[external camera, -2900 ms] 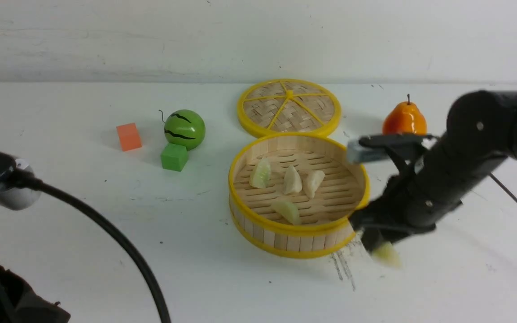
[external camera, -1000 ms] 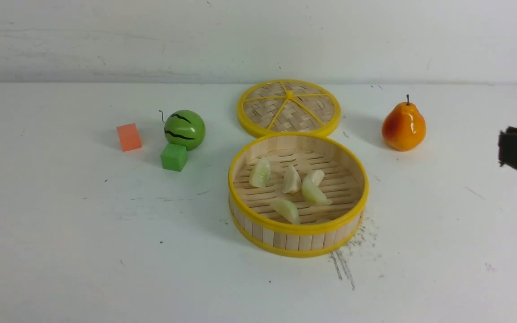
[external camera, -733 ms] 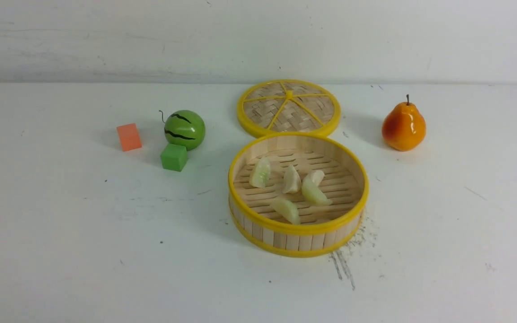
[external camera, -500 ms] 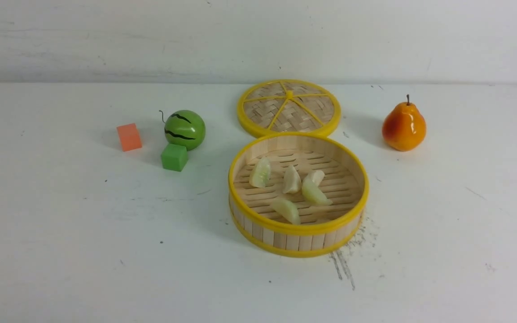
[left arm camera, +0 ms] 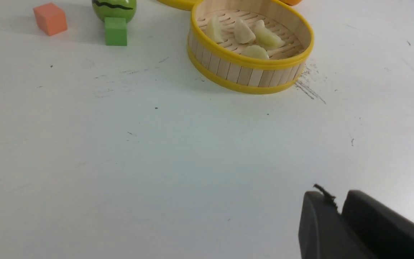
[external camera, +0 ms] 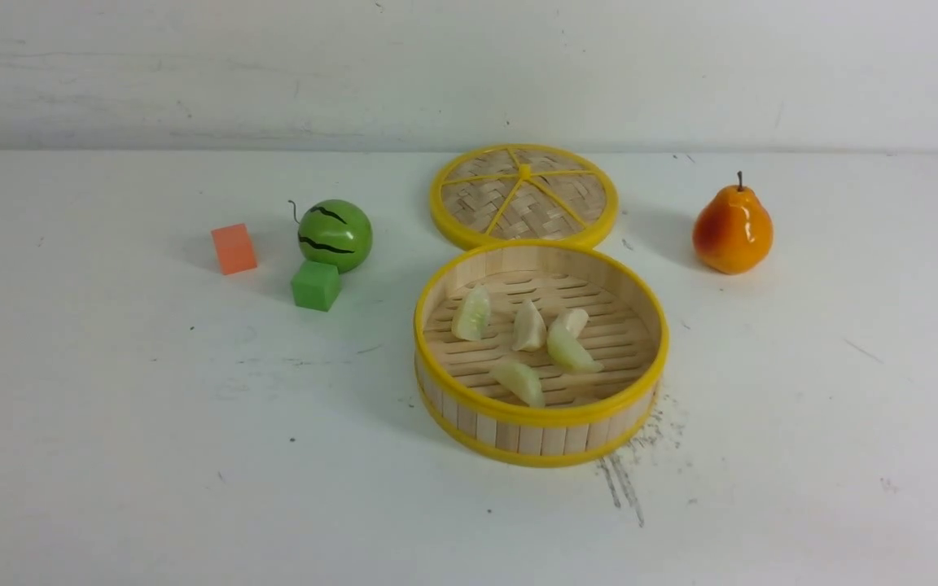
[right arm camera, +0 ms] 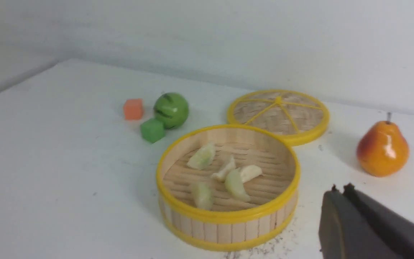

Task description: Put the dumplings into the steamer on the white table.

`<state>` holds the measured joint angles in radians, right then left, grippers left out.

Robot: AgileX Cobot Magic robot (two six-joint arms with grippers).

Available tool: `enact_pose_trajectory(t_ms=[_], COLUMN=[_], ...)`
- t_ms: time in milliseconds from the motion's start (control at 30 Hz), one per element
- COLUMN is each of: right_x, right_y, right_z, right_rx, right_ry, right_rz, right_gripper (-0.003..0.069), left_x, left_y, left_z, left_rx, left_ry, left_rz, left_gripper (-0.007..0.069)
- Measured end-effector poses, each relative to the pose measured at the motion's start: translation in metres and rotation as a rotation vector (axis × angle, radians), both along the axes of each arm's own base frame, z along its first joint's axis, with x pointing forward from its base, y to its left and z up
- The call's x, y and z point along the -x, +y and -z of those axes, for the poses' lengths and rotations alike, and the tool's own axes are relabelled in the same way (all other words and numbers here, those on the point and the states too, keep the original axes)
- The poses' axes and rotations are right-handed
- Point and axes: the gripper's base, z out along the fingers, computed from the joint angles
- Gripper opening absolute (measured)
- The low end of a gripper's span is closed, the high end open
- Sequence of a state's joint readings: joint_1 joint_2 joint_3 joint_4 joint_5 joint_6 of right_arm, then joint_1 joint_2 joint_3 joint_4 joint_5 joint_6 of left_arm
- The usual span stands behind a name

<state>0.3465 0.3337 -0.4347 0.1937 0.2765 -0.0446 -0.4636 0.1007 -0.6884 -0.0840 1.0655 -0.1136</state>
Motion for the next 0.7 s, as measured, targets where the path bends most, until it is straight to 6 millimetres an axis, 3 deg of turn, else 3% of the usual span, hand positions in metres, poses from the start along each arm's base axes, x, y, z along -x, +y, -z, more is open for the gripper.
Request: enact_pose_trajectory(t_ms=[200,400,567,700], right_x=[0.012,0.019,0.018,0.019], right_y=[-0.022,-0.034,-0.035,-0.034], right_z=[0.062,0.11,0.136,0.138], right_rx=[-0.033,0.008,0.03,0.039], right_ry=[0.021,0.09,0.158,0.18], right_rz=[0.255,0.457,0.468,0.45], right_gripper=[-0.0022,-0.0022,-0.0021,-0.0021], left_x=[0.0,0.0,0.0,0.0], left_y=[0.0,0.0,0.0,0.0], left_z=[0.0,0.0,0.0,0.0], left_rx=[0.0,0.0,0.0,0.0], left_ry=[0.0,0.0,0.0,0.001], left_rz=[0.0,0.0,0.0,0.0], left_gripper=[0.0092,0.0099,0.0101,0.0103])
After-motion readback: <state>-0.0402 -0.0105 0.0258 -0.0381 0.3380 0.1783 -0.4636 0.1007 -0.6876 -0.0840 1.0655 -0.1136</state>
